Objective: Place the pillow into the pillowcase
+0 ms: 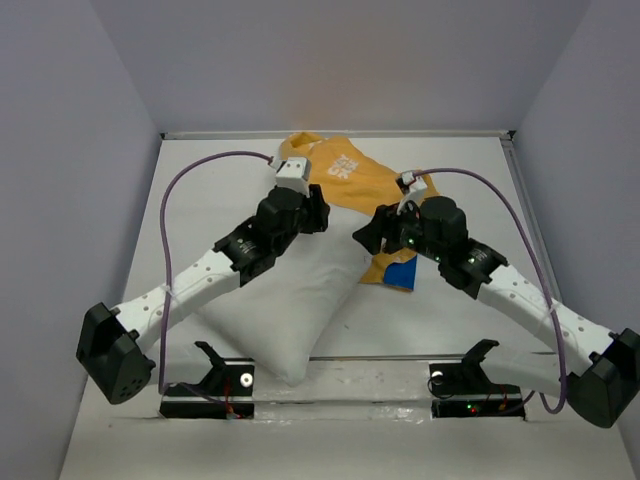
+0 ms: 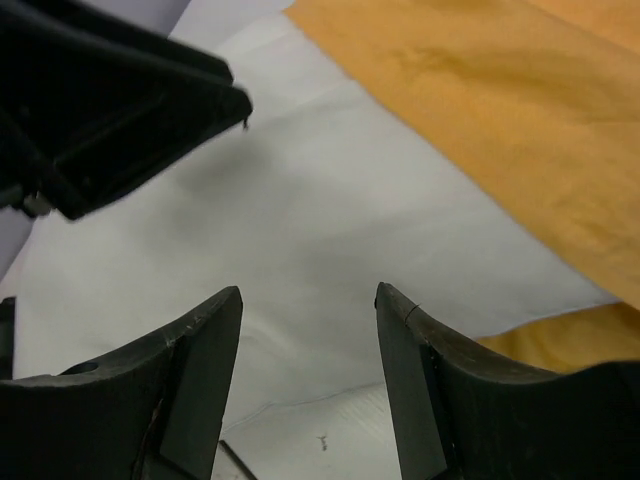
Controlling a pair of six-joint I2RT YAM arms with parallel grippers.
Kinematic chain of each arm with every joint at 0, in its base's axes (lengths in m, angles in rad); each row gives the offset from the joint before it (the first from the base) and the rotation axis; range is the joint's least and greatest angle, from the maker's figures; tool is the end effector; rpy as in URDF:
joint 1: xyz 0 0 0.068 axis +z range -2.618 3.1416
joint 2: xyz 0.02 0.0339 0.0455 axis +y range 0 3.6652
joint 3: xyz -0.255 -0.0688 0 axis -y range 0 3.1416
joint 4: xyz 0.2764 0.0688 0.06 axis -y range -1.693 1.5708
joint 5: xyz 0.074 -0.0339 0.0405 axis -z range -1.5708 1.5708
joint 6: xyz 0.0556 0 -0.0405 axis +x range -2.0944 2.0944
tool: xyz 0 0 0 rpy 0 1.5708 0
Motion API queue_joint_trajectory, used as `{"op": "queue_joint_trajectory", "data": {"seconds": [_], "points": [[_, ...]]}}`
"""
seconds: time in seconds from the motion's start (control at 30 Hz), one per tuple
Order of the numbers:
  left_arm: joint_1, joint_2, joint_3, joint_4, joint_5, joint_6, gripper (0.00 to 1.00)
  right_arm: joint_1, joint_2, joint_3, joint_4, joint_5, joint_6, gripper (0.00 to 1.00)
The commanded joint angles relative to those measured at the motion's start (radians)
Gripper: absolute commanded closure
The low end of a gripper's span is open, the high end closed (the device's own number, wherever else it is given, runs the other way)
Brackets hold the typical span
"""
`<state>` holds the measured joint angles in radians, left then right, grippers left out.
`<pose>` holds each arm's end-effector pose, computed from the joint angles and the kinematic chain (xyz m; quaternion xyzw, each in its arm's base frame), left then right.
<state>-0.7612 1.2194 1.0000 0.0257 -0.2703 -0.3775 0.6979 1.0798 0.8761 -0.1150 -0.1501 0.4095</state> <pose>0.2566 -0.2240 0.3268 0.0618 0.7674 -0.2518 0.5864 0.2284 0.2024 0.3008 -0.1596 0.7934 0.3589 0.4650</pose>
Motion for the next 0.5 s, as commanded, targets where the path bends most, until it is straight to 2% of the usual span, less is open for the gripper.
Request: {"op": "queue_joint_trajectory", "data": {"seconds": [0.0, 0.13, 0.27, 0.37, 0.47], "points": [[-0.09, 0.055, 0.035, -0.066, -0.02, 0.02, 0.4, -0.081, -0.026, 0.004, -0.098, 0.012, -0.086, 0.4], [-0.148, 0.063, -0.007, -0.105, -0.038, 0.029, 0.29, -0.175, 0.021, -0.023, -0.121, 0.131, -0.101, 0.44], [-0.168, 0.083, -0.052, -0.127, -0.052, 0.034, 0.2, -0.187, 0.113, 0.012, -0.121, 0.251, -0.129, 0.41], [-0.174, 0.136, -0.078, -0.078, 0.014, 0.031, 0.2, -0.187, 0.196, 0.064, -0.129, 0.27, -0.191, 0.39], [-0.188, 0.183, -0.1, 0.006, 0.075, 0.008, 0.25, -0.187, 0.276, 0.101, -0.161, 0.245, -0.264, 0.39]]}}
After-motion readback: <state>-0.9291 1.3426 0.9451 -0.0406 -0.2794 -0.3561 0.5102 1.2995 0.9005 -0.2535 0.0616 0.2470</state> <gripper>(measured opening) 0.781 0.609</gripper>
